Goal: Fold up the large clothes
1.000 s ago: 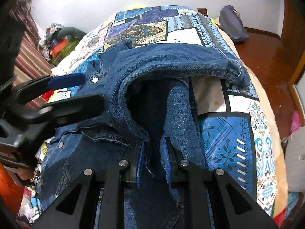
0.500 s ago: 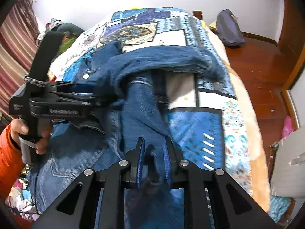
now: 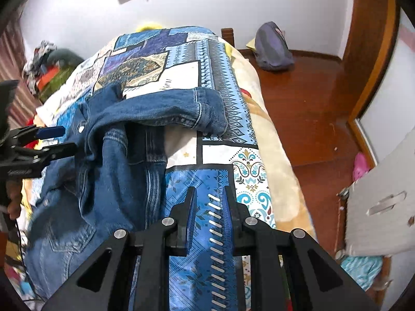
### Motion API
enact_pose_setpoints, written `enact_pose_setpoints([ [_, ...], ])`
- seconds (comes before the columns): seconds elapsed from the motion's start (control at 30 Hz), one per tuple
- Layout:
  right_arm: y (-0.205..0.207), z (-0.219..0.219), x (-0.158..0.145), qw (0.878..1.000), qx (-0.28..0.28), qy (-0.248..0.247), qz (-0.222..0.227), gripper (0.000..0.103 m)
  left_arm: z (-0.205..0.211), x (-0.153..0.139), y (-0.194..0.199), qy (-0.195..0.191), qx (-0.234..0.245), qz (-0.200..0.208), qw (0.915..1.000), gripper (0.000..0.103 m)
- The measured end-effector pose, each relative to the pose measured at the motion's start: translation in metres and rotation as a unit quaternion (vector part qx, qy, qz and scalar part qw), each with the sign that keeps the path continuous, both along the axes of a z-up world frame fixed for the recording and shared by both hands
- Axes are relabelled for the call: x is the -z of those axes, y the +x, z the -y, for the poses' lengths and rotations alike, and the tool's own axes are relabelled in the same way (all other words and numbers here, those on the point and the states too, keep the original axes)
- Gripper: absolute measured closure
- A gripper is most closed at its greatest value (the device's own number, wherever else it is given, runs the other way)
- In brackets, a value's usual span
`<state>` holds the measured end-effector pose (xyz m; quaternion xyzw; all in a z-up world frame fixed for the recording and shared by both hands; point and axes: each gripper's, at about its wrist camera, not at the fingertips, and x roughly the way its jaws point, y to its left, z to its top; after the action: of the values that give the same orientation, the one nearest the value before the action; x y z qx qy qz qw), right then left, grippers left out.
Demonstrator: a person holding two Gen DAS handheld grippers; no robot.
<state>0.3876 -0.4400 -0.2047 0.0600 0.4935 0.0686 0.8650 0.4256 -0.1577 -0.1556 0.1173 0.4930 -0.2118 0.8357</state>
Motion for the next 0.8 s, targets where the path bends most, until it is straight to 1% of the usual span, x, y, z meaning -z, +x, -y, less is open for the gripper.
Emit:
enact_pose_setpoints([
  [0.1, 0.002, 0.002, 0.001, 1.0, 0.009, 0.017, -0.005, 0.088, 0.034, -0.014, 0.001, -0.008, 0.033, 0.013, 0.9993, 0.024],
  [0.2, 0.003, 0.008, 0.002, 0.998, 0.025, 0.05, -0.013, 0.088, 0.072, -0.012, 0.01, 0.002, 0.065, 0.014, 0.9978, 0.024],
  [0.27, 0.002, 0.012, 0.002, 0.997, 0.032, 0.069, -0.018, 0.088, 0.097, 0.003, 0.018, 0.028, 0.084, 0.009, 0.9961, 0.024],
  [0.3, 0.001, 0.013, 0.002, 0.997, 0.034, 0.074, -0.019, 0.088, 0.108, 0.015, 0.023, 0.048, 0.088, 0.004, 0.9949, 0.024],
  [0.33, 0.0, 0.014, 0.002, 0.996, 0.037, 0.077, -0.019, 0.088, 0.116, 0.026, 0.029, 0.07, 0.083, 0.005, 0.9941, 0.026],
  [0.37, -0.001, 0.016, 0.001, 0.996, 0.039, 0.078, -0.02, 0.088, 0.118, 0.032, 0.032, 0.082, 0.076, 0.007, 0.9937, 0.029],
  [0.4, -0.002, 0.016, 0.001, 0.996, 0.04, 0.076, -0.019, 0.088, 0.118, 0.036, 0.036, 0.087, 0.065, 0.013, 0.9939, 0.041],
  [0.43, -0.004, 0.016, 0.001, 0.996, 0.04, 0.074, -0.019, 0.088, 0.116, 0.036, 0.041, 0.08, 0.051, 0.017, 0.9954, 0.046],
  [0.47, -0.005, 0.016, 0.001, 0.996, 0.04, 0.072, -0.017, 0.088, 0.11, 0.034, 0.043, 0.063, 0.042, 0.017, 0.997, 0.048],
  [0.5, -0.005, 0.017, 0.002, 0.997, 0.04, 0.071, -0.017, 0.088, 0.105, 0.031, 0.045, 0.045, 0.031, 0.02, 0.9983, 0.064],
  [0.53, -0.004, 0.016, 0.003, 0.997, 0.038, 0.07, -0.019, 0.088, 0.097, 0.024, 0.047, 0.031, 0.019, 0.024, 0.9991, 0.072],
  [0.57, -0.002, 0.015, 0.004, 0.997, 0.037, 0.066, -0.021, 0.088, 0.092, 0.02, 0.048, 0.021, 0.014, 0.024, 0.9994, 0.075],
  [0.6, 0.0, 0.014, 0.005, 0.997, 0.036, 0.062, -0.023, 0.088, 0.086, 0.014, 0.049, 0.012, 0.01, 0.028, 0.9995, 0.081],
  [0.63, 0.003, 0.011, 0.006, 0.997, 0.036, 0.058, -0.025, 0.088, 0.077, 0.006, 0.048, 0.01, 0.002, 0.041, 0.9991, 0.087],
  [0.7, 0.01, 0.004, 0.005, 0.998, 0.029, 0.059, -0.025, 0.088, 0.061, -0.008, 0.049, 0.005, -0.013, 0.059, 0.9982, 0.09],
  [0.8, 0.019, -0.013, -0.003, 0.998, 0.007, 0.066, -0.012, 0.088, 0.018, -0.032, 0.047, -0.02, -0.05, 0.077, 0.9956, 0.092],
])
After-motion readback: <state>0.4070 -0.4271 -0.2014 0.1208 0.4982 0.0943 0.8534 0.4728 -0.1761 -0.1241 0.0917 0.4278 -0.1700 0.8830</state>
